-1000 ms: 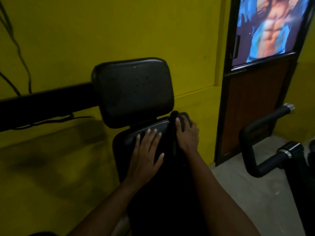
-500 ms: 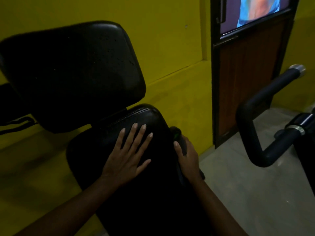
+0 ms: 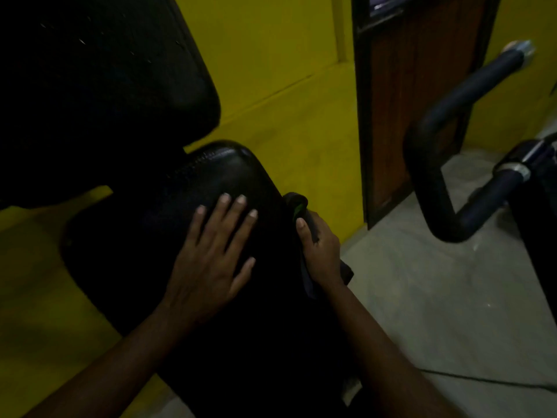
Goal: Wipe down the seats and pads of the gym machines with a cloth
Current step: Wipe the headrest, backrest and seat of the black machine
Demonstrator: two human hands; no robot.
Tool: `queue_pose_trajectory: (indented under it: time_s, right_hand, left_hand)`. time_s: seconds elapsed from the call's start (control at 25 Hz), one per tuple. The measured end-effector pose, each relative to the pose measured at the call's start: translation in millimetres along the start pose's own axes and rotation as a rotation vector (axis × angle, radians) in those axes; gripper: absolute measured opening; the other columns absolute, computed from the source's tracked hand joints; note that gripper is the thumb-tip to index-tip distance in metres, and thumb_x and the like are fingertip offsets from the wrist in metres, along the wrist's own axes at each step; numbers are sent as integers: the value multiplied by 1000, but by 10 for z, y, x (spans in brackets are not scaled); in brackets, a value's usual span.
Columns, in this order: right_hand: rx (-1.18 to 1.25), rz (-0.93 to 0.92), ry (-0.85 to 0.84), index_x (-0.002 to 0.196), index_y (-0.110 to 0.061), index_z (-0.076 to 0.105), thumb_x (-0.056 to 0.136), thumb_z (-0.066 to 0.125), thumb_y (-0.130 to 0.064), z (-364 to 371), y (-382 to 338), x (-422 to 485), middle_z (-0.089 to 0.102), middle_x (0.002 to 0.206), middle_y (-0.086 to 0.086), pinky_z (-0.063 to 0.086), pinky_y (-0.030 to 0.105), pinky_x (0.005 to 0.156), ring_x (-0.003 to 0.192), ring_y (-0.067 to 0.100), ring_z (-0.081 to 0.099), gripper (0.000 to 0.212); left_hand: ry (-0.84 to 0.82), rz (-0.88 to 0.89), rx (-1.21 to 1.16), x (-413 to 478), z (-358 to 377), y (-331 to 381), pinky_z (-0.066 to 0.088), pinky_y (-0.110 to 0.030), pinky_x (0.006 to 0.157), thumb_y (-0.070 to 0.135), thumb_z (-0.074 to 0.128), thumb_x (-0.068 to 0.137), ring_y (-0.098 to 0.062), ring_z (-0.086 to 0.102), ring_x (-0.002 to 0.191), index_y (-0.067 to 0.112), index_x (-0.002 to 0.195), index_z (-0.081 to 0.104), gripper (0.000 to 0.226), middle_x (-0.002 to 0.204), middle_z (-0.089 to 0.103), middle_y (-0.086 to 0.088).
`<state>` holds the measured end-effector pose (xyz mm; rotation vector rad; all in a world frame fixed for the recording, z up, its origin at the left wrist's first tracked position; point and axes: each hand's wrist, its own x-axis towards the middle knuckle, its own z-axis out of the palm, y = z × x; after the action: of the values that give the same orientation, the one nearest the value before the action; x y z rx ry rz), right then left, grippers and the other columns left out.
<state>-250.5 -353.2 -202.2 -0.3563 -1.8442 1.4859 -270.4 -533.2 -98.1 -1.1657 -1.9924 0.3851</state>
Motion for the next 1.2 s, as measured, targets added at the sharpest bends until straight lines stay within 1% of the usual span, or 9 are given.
queue_pose_trajectory:
  time_s: [0.28, 0.4, 0.52, 0.6, 0.76, 0.88, 0.96, 1.04, 1.2]
  right_hand:
    - [-163, 172, 15, 118, -19, 57, 82, 28, -68, -307, 926, -670, 62, 114, 4, 33, 20, 73, 105, 19, 56, 68]
    - [-170, 233, 27, 113, -15, 60, 88, 39, -64, -430, 1101, -836, 63, 107, 4, 31, 16, 69, 100, 21, 57, 59]
    - [-145, 327, 42, 108, -12, 63, 92, 47, -44, -633, 1396, -1099, 63, 99, 3, 33, 16, 70, 98, 24, 60, 40]
    - [-118, 459, 23, 110, -11, 63, 96, 47, -35, -820, 1601, -1315, 64, 104, 8, 35, 20, 75, 104, 27, 59, 32]
    - [-153, 610, -116, 117, -13, 61, 98, 41, -31, -1108, 1801, -1492, 63, 114, 14, 38, 25, 84, 112, 28, 56, 32]
    - [-43, 510, -126, 110, -22, 64, 96, 48, -29, -1046, 1672, -1240, 63, 104, -6, 40, 14, 87, 106, 9, 56, 22]
    - [13, 490, -157, 106, -24, 65, 95, 49, -32, -980, 1750, -1148, 63, 101, -8, 42, 18, 90, 101, 5, 57, 21]
    - [75, 617, -136, 95, -25, 66, 94, 51, -35, -997, 2000, -1232, 66, 102, 0, 42, 33, 94, 102, 14, 58, 18]
    - [-15, 833, -188, 114, -13, 65, 94, 50, -36, -1195, 2272, -1370, 62, 106, 2, 41, 29, 93, 102, 15, 55, 33]
  left_hand:
    - [-204, 310, 29, -369, 530, 857, 5, -49, 116, 42, 31, 88, -29, 17, 142, 7, 144, 31, 66, 152, 30, -14]
    - [-222, 341, 91, -357, 615, 975, 0, -51, 116, 43, 26, 90, -31, 12, 144, 6, 146, 26, 67, 155, 22, -16]
    - [-224, 337, 69, -391, 686, 1055, 1, -51, 117, 42, 26, 91, -32, 13, 144, 5, 146, 25, 67, 155, 20, -18]
    - [-230, 386, 8, -479, 754, 1192, 1, -50, 117, 42, 28, 90, -31, 15, 143, 5, 145, 29, 67, 153, 25, -19]
    - [-254, 429, -67, -626, 911, 1494, 1, -50, 117, 41, 26, 89, -31, 16, 142, 5, 144, 31, 66, 152, 27, -19]
    - [-257, 430, -148, -764, 1008, 1691, 2, -49, 117, 41, 27, 88, -30, 16, 143, 5, 144, 31, 66, 152, 27, -18]
    - [-232, 444, -155, -861, 1074, 1808, 3, -48, 117, 41, 26, 89, -29, 15, 143, 5, 144, 29, 66, 153, 26, -18]
    - [-215, 459, -135, -892, 1139, 1853, 3, -48, 117, 41, 24, 91, -29, 15, 143, 6, 146, 27, 65, 154, 22, -17]
    - [-176, 465, -60, -909, 1214, 1829, 7, -47, 116, 44, 23, 94, -29, 17, 143, 8, 147, 24, 65, 155, 19, -15]
